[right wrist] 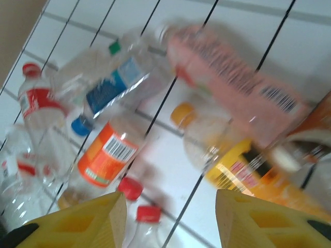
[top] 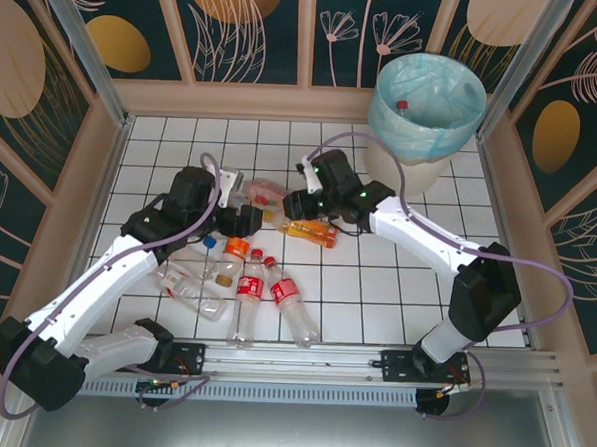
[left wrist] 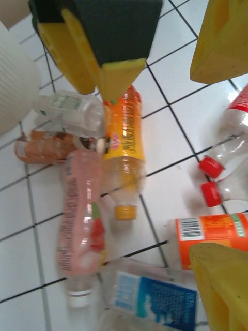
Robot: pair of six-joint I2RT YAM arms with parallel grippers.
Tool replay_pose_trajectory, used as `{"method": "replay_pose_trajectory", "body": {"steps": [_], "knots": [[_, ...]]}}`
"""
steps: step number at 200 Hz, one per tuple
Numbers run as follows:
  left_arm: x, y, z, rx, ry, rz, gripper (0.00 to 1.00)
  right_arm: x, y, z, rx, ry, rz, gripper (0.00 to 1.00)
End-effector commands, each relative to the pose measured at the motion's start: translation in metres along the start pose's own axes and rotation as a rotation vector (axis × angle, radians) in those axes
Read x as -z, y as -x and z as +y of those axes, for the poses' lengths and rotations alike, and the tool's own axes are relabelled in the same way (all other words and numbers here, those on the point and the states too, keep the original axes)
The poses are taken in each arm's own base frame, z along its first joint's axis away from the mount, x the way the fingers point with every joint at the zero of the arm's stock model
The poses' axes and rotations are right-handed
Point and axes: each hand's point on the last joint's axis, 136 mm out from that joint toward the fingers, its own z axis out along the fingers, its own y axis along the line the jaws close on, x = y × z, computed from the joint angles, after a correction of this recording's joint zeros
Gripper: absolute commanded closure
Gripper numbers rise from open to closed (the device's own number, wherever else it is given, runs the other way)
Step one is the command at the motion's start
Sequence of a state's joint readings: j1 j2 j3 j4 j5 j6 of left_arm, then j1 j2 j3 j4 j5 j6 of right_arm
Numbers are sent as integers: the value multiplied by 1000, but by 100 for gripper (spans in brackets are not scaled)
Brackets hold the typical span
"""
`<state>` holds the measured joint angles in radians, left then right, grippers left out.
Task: Put the plastic bottles in the bin
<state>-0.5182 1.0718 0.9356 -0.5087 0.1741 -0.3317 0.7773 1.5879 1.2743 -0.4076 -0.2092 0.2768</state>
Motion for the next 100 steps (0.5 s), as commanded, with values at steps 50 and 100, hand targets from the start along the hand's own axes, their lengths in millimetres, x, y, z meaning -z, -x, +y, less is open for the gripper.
{"method": "replay_pose_trajectory", "body": {"steps": [50, 100], "knots": [[2, -75, 18, 196, 40, 187, 22, -18, -57, 32, -37, 108, 165, 52], [-1, -105, 28, 230, 75, 279, 22, -35, -90, 43, -62, 125, 262, 52]]}}
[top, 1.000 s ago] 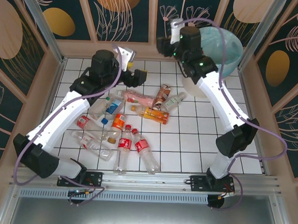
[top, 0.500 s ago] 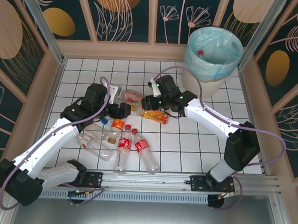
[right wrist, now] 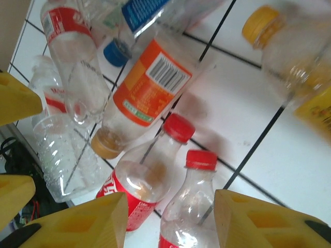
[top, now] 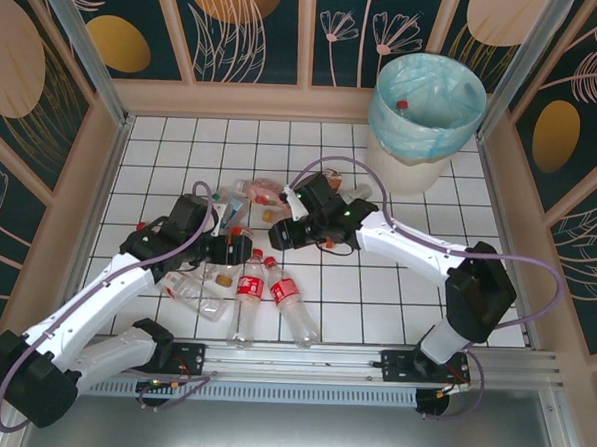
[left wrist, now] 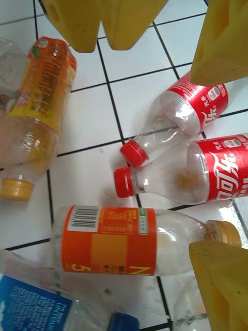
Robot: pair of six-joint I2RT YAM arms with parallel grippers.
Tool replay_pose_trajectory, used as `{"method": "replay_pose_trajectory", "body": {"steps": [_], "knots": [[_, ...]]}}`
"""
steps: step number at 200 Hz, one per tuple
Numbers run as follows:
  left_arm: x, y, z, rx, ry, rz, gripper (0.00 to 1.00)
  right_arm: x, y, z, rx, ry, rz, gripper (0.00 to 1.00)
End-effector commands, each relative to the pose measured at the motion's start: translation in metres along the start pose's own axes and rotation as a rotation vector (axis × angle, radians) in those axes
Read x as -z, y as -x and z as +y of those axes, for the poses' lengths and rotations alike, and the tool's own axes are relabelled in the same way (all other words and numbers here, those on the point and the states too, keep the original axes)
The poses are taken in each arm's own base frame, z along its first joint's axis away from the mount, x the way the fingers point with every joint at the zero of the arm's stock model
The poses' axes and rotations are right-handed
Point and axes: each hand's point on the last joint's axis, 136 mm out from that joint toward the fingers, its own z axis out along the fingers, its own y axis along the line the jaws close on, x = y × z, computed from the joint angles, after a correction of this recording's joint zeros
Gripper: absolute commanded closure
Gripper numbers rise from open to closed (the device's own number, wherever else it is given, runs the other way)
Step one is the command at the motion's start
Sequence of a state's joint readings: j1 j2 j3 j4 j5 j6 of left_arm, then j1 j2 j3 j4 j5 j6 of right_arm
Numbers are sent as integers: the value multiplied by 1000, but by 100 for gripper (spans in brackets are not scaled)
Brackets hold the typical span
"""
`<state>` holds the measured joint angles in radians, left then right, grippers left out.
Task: Put the plastic bottles in the bin
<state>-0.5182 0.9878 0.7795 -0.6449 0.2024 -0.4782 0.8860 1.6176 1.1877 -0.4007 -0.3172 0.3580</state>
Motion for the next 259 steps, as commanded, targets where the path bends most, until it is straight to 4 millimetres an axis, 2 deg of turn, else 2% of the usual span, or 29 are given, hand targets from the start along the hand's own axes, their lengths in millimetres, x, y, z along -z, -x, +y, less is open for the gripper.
{"method": "replay_pose_trajectory", "body": {"steps": [1, 28, 95, 170, 259], "knots": [[-5, -23, 10, 45, 24, 81, 22, -15, -21, 3, -37, 14, 75, 52], [-13, -34, 19, 42, 48, 110, 22, -24, -29, 0, -47, 0, 111, 52], [-22, -34, 15, 11, 23, 130, 23, -40, -42, -13, -37, -47, 196, 52], [-24, -32, 15, 7, 19, 121, 23, -71, -34, -26, 0, -96, 247, 50], [-26, -33, 16, 7, 26, 132, 22, -89, -45, -43, -4, -140, 312, 49]]}}
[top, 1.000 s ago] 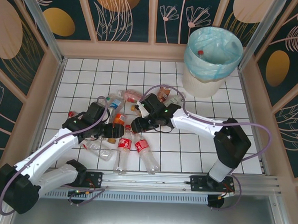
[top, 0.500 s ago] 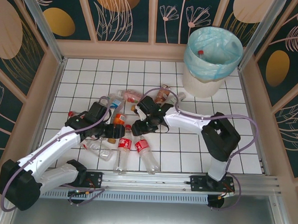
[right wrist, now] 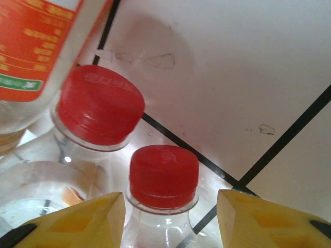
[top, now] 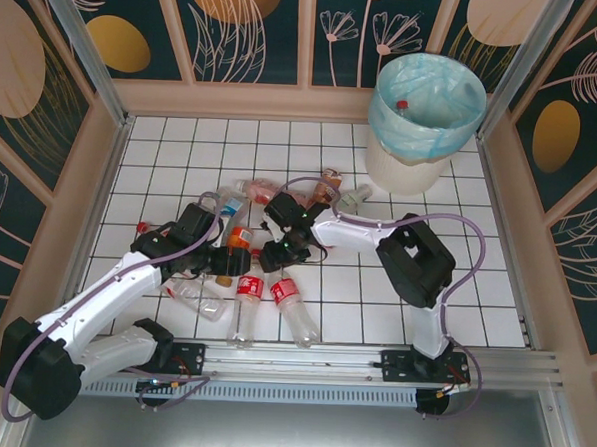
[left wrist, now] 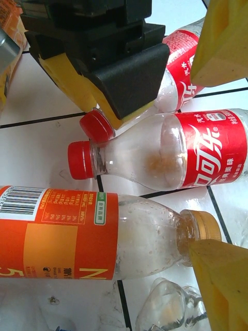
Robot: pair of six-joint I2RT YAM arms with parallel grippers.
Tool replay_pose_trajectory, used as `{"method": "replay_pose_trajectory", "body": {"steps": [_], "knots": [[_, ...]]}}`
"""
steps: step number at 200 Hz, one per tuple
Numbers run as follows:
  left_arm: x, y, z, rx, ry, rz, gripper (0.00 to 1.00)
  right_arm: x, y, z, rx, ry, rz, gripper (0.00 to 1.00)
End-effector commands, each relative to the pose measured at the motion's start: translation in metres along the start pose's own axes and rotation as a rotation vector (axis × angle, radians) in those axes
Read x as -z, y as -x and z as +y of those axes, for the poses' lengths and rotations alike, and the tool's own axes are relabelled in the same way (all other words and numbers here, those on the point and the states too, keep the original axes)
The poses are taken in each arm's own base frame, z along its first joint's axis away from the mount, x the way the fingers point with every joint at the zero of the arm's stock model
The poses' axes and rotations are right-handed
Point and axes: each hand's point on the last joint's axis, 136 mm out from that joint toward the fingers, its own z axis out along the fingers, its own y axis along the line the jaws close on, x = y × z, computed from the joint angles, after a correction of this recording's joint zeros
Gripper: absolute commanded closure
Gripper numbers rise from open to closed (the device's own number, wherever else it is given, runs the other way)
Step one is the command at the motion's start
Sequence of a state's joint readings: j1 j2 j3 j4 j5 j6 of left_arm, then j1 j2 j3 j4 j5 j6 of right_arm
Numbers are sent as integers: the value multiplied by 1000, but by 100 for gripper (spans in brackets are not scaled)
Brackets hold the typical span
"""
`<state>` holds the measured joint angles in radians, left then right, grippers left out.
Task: Put the plastic bottles in the bin
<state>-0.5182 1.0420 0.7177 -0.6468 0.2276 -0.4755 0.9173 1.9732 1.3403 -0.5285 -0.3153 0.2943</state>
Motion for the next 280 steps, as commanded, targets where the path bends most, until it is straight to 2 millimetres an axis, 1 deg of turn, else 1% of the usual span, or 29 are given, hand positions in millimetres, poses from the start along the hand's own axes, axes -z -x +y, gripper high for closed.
{"method": "replay_pose_trajectory", "body": {"steps": [1, 55, 72, 100, 124, 138, 152, 165, 176, 192, 195, 199, 208, 229, 238, 256, 280], "knots": [[-5, -4, 1, -16, -2, 19, 22, -1, 3, -3, 7, -21, 11, 49], [-5, -4, 1, -17, -4, 18, 22, -8, 4, -20, -29, -40, 32, 49], [-5, -4, 1, -16, -1, 17, 22, -7, 4, -20, -37, -26, 35, 51], [-5, -4, 2, -16, 1, 18, 22, -4, 5, -17, -55, 21, 25, 60], [-5, -2, 2, -18, 4, 12, 22, 1, 6, -20, -77, 29, 10, 66], [-4, 1, 2, -22, 8, 3, 22, 7, 7, -24, -88, 23, -6, 71], [-2, 7, -1, -28, 8, -6, 22, 17, 13, -26, -98, 17, -31, 75], [4, 17, -6, -40, 15, -20, 22, 33, 20, -26, -103, 5, -67, 77], [12, 32, -14, -56, 13, -48, 22, 49, 29, -26, -103, -2, -107, 79], [27, 61, -32, -86, -11, -102, 22, 77, 40, -26, -102, -5, -171, 81], [28, 63, -33, -91, -12, -103, 22, 83, 43, -24, -100, -2, -184, 81], [36, 76, -42, -104, -25, -132, 22, 91, 45, -23, -97, 2, -196, 82], [43, 90, -51, -123, -32, -153, 22, 106, 49, -20, -91, 7, -217, 82], [63, 128, -73, -165, -40, -209, 22, 150, 60, -16, -67, -10, -281, 83], [72, 146, -84, -188, -49, -243, 22, 173, 66, -15, -56, -22, -324, 83], [86, 180, -103, -229, -64, -315, 22, 221, 83, -21, -43, -68, -433, 84], [103, 224, -129, -287, -93, -422, 24, 292, 107, -42, -24, -174, -605, 87]]}}
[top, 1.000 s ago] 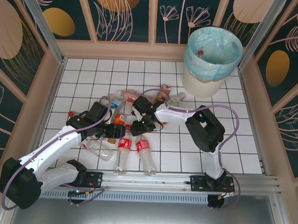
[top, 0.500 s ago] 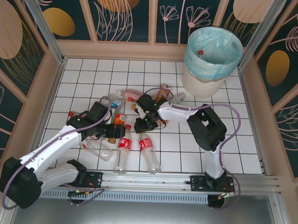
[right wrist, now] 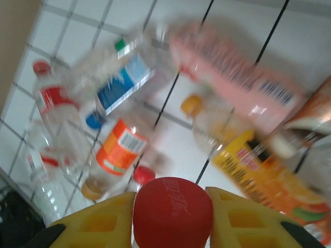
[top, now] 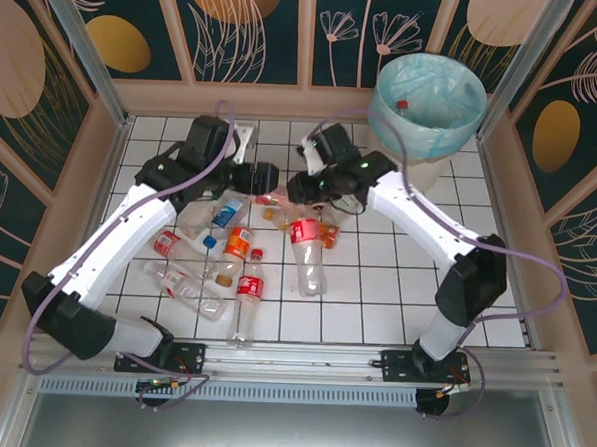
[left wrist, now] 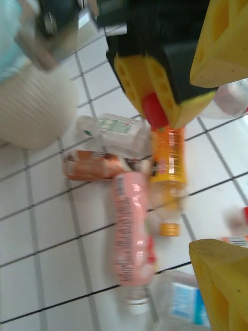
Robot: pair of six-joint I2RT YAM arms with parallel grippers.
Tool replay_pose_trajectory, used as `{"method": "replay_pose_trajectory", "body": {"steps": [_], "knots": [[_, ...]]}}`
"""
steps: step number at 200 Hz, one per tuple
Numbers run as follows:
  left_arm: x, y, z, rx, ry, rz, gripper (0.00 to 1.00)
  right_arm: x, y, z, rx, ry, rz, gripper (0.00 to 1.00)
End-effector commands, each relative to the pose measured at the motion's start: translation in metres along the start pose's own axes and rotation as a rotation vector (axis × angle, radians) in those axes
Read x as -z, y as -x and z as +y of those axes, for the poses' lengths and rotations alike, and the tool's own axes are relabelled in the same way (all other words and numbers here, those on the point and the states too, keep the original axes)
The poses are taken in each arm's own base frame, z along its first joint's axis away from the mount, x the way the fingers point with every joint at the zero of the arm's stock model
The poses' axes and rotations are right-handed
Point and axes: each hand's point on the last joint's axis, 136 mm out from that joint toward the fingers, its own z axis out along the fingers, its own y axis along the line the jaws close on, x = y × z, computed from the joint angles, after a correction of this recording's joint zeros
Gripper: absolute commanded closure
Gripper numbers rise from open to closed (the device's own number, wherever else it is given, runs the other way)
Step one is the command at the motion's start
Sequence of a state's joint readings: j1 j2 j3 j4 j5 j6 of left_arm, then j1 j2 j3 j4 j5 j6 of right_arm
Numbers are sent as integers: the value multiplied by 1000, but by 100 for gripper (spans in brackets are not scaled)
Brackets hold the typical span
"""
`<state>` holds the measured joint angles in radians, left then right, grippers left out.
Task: Put the plastic bottles in the bin
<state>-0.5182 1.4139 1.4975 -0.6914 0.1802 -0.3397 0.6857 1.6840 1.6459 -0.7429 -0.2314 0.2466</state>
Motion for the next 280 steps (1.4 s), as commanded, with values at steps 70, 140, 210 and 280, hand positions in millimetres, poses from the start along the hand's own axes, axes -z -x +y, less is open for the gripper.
{"method": "replay_pose_trajectory", "body": {"steps": [70, 140, 210, 280], "knots": [[-19, 160, -81, -151, -274, -339, 31, 246, 194, -82, 130, -433, -785, 100], [-55, 185, -125, -156, -500, -378, 37, 368, 237, -110, 161, -865, -1315, 100], [-72, 187, -156, -229, -579, -419, 37, 354, 275, -149, 142, -1012, -1375, 100], [-87, 173, -143, -212, -520, -378, 35, 234, 267, -230, 82, -946, -1071, 100]]}}
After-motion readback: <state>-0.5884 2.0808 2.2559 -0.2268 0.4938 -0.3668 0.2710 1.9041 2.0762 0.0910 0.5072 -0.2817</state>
